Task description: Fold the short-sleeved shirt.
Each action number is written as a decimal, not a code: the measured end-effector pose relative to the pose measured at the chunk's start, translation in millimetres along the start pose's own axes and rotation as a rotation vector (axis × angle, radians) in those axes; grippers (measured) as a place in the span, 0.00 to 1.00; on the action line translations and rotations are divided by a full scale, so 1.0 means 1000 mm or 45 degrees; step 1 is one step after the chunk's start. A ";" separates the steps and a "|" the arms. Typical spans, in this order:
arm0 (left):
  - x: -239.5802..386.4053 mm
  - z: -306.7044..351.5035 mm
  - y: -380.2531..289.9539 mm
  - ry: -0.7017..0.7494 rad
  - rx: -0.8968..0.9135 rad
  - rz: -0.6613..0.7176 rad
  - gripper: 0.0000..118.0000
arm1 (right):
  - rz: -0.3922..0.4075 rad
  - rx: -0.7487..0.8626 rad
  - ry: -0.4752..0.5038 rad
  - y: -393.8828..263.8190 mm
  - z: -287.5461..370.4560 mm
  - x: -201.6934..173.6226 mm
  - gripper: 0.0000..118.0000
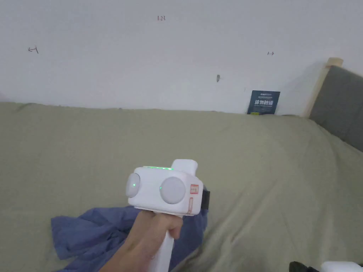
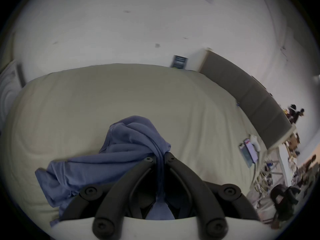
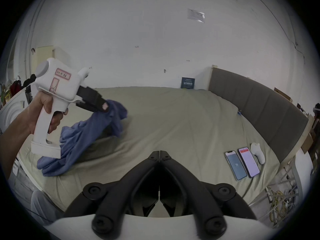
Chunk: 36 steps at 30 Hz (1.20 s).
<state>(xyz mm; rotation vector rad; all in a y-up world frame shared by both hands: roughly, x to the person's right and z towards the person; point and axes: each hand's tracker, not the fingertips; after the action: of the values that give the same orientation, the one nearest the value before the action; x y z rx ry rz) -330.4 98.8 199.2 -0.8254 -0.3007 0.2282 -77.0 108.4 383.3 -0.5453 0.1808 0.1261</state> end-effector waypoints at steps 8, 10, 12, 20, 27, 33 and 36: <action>0.009 -0.121 -0.044 0.211 -0.332 -0.007 0.05 | -0.038 -0.071 -0.003 -0.015 -0.022 0.012 0.00; 0.007 -0.120 -0.049 0.209 -0.305 0.014 0.39 | -0.042 -0.081 0.003 -0.016 -0.022 0.013 0.00; 0.005 -0.105 -0.050 0.190 -0.282 0.057 0.99 | -0.046 -0.079 0.006 -0.017 -0.021 0.013 0.00; -0.014 0.077 -0.071 0.264 -0.004 0.058 0.92 | -0.078 -0.011 0.072 -0.008 0.003 -0.003 0.00; -0.052 0.233 -0.146 0.463 0.333 0.067 0.00 | -0.040 0.056 0.144 -0.006 0.029 -0.036 0.00; -0.070 0.321 -0.213 0.706 0.587 0.130 0.00 | 0.004 0.102 0.186 -0.007 0.045 -0.063 0.00; -0.078 0.338 -0.228 0.773 0.585 0.144 0.00 | 0.011 0.112 0.197 -0.007 0.049 -0.071 0.00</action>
<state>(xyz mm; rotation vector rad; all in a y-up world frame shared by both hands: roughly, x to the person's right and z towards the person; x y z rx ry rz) -503.0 156.2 572.6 -0.4232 0.3617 0.1343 -138.7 123.0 442.2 -0.4670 0.3379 0.0841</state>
